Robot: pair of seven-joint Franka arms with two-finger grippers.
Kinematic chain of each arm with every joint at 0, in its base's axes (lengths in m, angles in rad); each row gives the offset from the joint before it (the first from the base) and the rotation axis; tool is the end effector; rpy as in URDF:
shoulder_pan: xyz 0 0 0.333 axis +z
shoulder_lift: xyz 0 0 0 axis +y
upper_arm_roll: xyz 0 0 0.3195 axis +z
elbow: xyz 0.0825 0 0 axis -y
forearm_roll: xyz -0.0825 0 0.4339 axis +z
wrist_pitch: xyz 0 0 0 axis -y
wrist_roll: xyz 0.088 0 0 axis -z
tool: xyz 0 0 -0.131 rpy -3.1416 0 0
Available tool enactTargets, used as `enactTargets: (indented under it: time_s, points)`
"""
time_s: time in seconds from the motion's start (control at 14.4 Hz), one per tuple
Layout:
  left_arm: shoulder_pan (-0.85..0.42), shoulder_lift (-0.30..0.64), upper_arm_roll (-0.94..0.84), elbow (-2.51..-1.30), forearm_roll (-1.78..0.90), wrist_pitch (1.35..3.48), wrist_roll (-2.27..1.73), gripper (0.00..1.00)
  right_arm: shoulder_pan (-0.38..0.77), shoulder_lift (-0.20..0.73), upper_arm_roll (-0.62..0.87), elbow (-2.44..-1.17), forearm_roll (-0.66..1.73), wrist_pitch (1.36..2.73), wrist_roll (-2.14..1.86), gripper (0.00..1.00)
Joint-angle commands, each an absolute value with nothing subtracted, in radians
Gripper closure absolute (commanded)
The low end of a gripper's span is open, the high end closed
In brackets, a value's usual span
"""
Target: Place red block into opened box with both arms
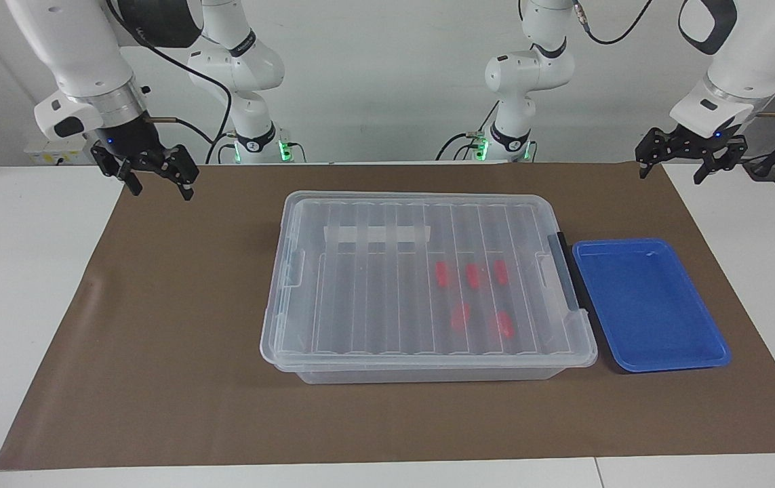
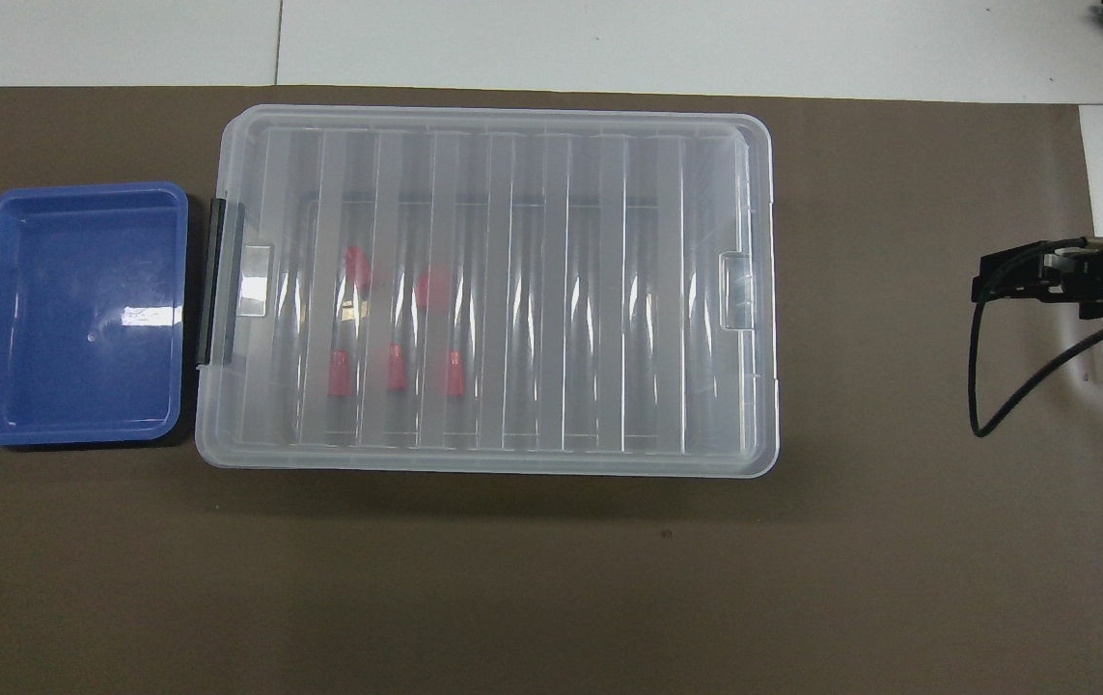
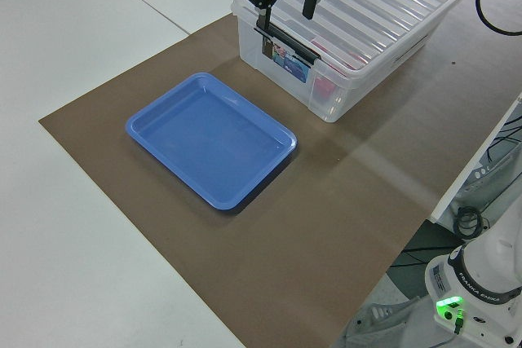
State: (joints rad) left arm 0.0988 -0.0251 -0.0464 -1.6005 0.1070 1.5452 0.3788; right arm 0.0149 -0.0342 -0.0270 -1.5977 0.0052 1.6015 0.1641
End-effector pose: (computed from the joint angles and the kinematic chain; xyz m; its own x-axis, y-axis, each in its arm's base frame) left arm 0.5912 0.0449 0.6021 0.9464 -0.3159 -0.0679 -0.3211 -0.9428 -0.0892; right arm 0.5977 -0.0068 0.6132 0.9838 -0.1755 0.0365 -0.1751 -0.9845 -0.0122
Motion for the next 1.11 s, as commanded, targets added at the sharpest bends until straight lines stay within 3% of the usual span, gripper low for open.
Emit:
enactTargets:
  time_s: [0.0, 1.04]
  points:
    - [0.104, -0.054, -0.044, -1.631, 0.092, 1.551, 0.393, 0.00, 0.008, -0.028, -0.020, -1.551, -0.009, 1.523, 0.187, 0.00]
    - [0.103, -0.054, -0.046, -1.631, 0.092, 1.552, 0.391, 0.00, -0.018, -0.038, -0.003, -1.574, -0.017, 1.508, 0.172, 0.00]
